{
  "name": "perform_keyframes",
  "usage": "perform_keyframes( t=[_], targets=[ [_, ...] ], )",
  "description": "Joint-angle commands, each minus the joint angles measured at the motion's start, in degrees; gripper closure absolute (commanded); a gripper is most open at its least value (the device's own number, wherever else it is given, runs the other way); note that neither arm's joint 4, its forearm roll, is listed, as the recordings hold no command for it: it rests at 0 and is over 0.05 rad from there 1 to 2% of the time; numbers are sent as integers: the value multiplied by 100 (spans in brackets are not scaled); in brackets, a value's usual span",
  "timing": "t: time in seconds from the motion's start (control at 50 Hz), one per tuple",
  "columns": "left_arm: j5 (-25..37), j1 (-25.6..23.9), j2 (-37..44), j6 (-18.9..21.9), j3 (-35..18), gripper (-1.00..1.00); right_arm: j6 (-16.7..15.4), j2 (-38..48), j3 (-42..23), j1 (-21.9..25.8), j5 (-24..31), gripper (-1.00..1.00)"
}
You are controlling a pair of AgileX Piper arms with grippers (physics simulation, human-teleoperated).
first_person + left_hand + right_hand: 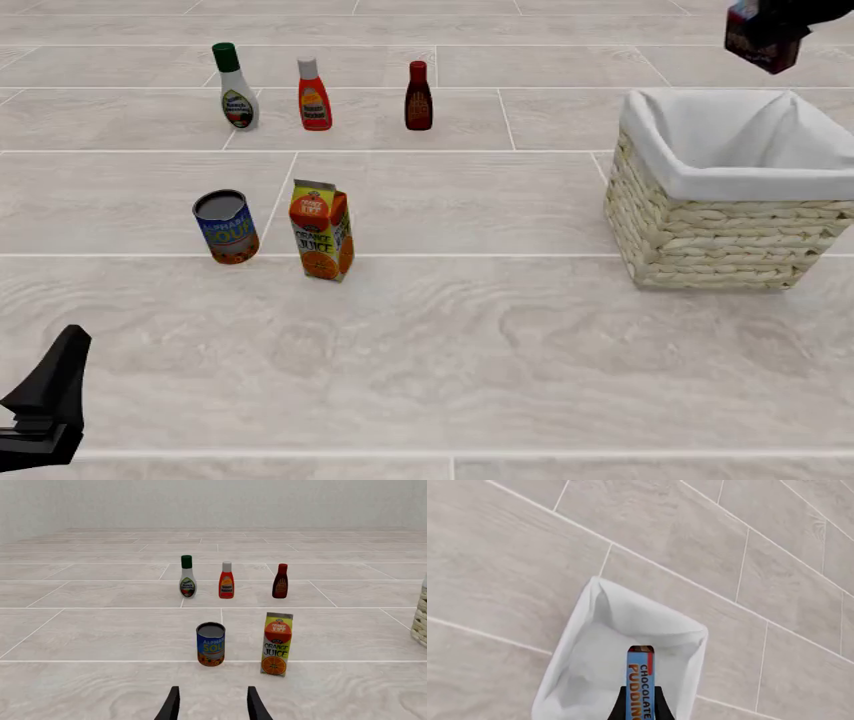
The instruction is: Pick the chocolate pudding and place it in the basket.
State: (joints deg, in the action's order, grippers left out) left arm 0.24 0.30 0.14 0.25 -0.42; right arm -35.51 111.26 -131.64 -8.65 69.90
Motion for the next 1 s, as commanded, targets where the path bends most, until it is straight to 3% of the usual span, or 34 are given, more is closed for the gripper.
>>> perform_keyframes(
  t=[0.02, 0.38, 1.0],
  targets=[
    [-4, 2, -2, 0, 4, -100, 10, 320, -243, -30, -5, 100],
    [-4, 2, -2, -1, 4, -100, 23, 701, -382, -29, -20, 100],
    [-2, 2, -2, -1, 4, -100, -33, 548, 915, -117, -826, 100]
  ],
)
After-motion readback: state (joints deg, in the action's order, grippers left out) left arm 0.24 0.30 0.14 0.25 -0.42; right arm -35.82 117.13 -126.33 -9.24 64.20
